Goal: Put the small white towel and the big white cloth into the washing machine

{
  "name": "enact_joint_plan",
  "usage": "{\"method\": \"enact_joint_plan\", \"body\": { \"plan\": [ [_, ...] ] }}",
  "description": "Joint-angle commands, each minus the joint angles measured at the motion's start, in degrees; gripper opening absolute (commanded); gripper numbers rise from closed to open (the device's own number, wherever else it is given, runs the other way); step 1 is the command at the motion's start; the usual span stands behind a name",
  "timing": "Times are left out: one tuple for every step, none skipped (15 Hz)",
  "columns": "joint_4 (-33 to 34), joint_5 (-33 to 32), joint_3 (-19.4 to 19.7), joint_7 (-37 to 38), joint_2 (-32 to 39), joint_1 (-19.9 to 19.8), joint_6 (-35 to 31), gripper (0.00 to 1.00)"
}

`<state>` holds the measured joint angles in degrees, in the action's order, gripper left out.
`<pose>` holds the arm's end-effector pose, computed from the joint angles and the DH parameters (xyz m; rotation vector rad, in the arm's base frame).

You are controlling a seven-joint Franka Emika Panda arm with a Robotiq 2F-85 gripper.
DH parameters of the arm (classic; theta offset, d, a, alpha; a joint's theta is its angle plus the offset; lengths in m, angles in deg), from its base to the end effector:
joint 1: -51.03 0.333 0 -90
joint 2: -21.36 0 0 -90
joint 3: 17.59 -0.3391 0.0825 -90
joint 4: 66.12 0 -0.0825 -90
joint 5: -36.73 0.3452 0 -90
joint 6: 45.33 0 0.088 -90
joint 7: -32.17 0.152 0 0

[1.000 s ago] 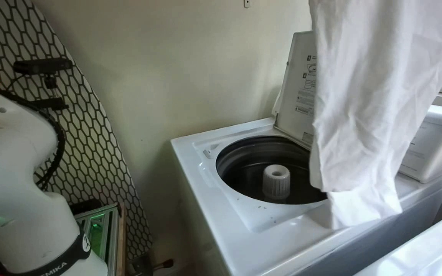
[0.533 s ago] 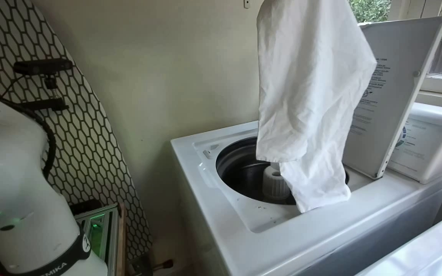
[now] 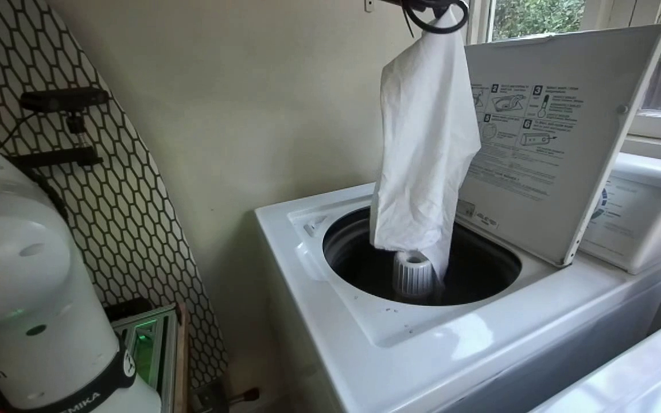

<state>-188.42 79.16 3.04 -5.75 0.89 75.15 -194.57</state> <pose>0.4930 0.0037 0.6395 -2.3835 -0.2337 -1.1989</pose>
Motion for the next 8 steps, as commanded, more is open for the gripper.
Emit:
{"method": "enact_joint_plan", "body": {
  "plan": [
    [1.42, 3.74, -1.61, -4.39, 7.10, -5.88, 2.83, 0.00],
    [1.69, 3.34, -2.52, -4.46, 9.10, -7.82, 3.50, 0.00],
    [1.85, 2.34, -3.64, -4.25, 10.99, -9.77, 3.24, 0.26],
    [1.94, 1.40, -4.86, -3.34, 12.24, -11.65, 4.00, 0.28],
    [2.05, 0.57, -6.32, -2.34, 13.09, -13.23, 4.31, 0.34],
    [2.11, -0.20, -7.69, -1.69, 13.15, -14.66, 5.57, 0.42],
    [1.88, -2.21, -9.17, -0.22, 12.86, -16.12, 6.34, 0.49],
    [1.62, -3.47, -10.31, 0.61, 11.69, -17.15, 8.65, 0.58]
  ]
}}
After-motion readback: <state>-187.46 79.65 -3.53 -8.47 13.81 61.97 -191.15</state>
